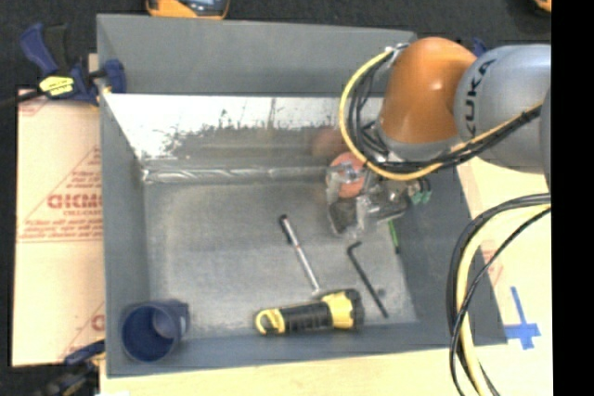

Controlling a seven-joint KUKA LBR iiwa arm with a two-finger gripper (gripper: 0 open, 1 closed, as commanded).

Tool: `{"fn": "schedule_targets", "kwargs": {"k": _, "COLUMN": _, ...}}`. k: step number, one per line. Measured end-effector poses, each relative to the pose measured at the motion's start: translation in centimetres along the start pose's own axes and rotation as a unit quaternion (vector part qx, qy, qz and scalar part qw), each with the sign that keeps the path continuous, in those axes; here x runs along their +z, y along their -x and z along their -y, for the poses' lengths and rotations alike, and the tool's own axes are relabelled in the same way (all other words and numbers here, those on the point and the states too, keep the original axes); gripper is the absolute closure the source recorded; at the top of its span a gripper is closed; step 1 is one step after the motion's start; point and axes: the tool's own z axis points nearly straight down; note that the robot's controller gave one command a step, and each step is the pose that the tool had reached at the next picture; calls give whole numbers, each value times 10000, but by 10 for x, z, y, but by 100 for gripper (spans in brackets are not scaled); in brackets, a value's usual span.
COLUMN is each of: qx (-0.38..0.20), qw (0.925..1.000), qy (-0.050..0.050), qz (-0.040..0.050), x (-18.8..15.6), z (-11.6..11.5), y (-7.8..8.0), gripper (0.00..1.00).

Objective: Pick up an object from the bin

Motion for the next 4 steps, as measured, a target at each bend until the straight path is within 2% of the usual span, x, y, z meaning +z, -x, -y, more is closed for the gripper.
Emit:
{"fn": "schedule_targets", "kwargs": {"k": 1, "qx": 5, "qw": 10000, "qy": 1, "qz": 0, "x": 0, "z": 0, "y": 0, "gripper": 100}}
{"fn": "schedule_targets", "kwargs": {"k": 2, "qx": 47, "qw": 9999, "qy": -33, "qz": 83, "x": -58, "z": -6, "y": -9, "gripper": 100}}
{"fn": "schedule_targets", "kwargs": {"k": 3, "qx": 423, "qw": 9991, "qy": -1, "qz": 22, "x": -132, "z": -22, "y": -41, "gripper": 100}}
{"fn": "schedule_targets", "kwargs": {"k": 4, "qx": 535, "qw": 9985, "qy": -25, "qz": 88, "x": -120, "z": -6, "y": -44, "gripper": 100}}
